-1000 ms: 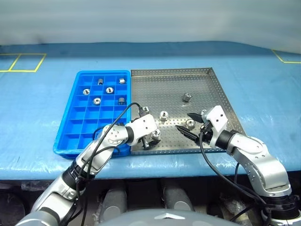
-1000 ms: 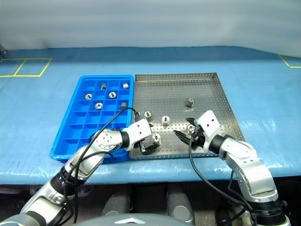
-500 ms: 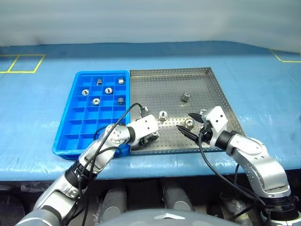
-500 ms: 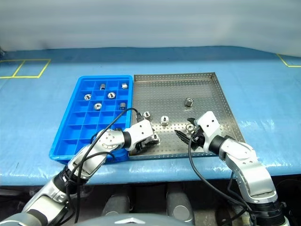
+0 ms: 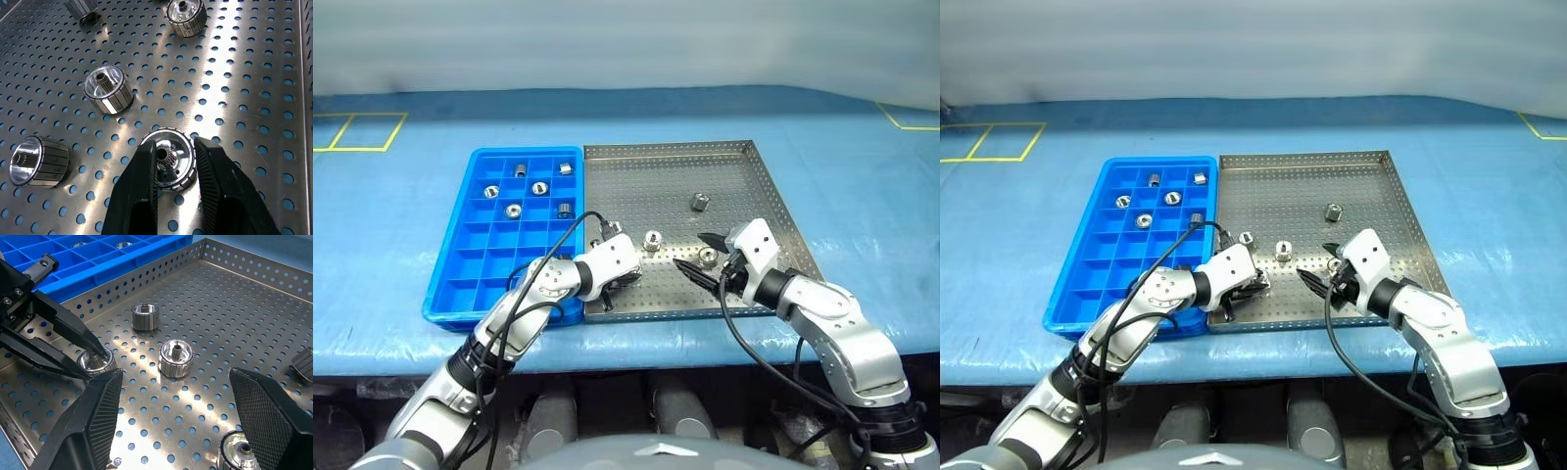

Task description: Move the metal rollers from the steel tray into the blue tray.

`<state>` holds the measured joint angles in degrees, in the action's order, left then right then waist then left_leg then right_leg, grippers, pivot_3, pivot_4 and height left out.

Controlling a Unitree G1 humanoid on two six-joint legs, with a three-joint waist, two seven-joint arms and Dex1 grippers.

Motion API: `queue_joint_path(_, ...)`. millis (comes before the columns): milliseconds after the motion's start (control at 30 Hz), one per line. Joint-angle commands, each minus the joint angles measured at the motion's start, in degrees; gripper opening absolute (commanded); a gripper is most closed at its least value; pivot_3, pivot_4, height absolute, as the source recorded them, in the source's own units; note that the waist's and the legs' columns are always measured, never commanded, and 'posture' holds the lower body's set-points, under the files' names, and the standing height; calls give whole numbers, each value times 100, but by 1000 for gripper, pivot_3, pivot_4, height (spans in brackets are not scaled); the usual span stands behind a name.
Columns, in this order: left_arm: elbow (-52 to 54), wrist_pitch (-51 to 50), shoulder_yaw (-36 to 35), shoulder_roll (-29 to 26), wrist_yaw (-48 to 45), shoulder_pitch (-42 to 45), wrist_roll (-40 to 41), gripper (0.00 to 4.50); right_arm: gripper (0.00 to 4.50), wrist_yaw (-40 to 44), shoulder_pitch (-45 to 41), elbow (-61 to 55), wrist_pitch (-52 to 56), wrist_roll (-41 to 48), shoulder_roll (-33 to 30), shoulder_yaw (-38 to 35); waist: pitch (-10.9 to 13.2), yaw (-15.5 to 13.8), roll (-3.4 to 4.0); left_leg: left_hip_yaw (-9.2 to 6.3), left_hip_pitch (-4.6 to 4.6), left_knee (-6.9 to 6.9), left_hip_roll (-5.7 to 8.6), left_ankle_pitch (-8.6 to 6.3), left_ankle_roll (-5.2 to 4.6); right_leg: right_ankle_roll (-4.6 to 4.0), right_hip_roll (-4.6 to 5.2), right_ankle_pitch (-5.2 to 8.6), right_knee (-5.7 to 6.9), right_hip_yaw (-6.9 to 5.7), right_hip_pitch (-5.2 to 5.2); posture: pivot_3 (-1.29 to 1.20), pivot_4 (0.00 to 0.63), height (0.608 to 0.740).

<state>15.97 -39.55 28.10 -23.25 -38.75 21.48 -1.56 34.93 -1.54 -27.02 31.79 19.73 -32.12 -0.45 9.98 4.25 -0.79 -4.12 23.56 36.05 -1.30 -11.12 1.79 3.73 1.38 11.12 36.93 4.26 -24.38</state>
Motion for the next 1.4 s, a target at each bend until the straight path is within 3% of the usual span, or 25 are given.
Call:
queue_joint_path(33, 208, -41, -280, 21, 122, -53, 61, 869, 3650, 26, -92, -58, -129, 0, 8, -9, 0, 2, 0, 0, 0, 0, 0, 0, 0, 0, 0, 0, 0, 0, 0, -21, 150, 740)
queue_joint_path(233, 535, -213, -1007, 306, 534, -87, 308, 869, 3650, 129, -118, -37, -131, 31, 29, 47, 0, -38, -1, -2, 0, 0, 0, 1, -1, 0, 0, 0, 2, -1, 0, 20, 150, 740)
queue_joint_path(500, 1855, -724, -1458, 31, 982, -412, 188, 869, 3650, 662, -485, 263, -153, 175, 129, 470, 2, -166, -3, -6, 2, -6, 0, 1, -1, 0, 0, 0, -2, -4, 0, 151, 150, 740)
queue_joint_path(800, 2861, -1661, -1994, -160, 1969, -917, -360, 869, 3650, 1245, -1291, 900, -364, 131, 374, 1045, 4, -584, -6, -21, 3, -5, 0, 3, -4, -2, 0, 0, -3, -18, 5, 331, 150, 740)
queue_joint_path(1033, 2671, -2273, -2061, 24, 3081, -1183, -1149, 869, 3650, 1384, -1613, 1174, -470, 42, 484, 1220, 6, -940, -10, -29, 8, -7, 0, 3, -4, -5, 0, 2, -6, -29, 3, 362, 150, 740)
queue_joint_path(1400, 1390, -1368, -2292, 654, 3767, -871, -1262, 869, 3650, 1269, -1401, 969, -444, 6, 424, 1139, 9, -1288, -15, -31, 13, -7, 2, 3, -2, -6, 1, 2, -10, -34, 1, 335, 150, 740)
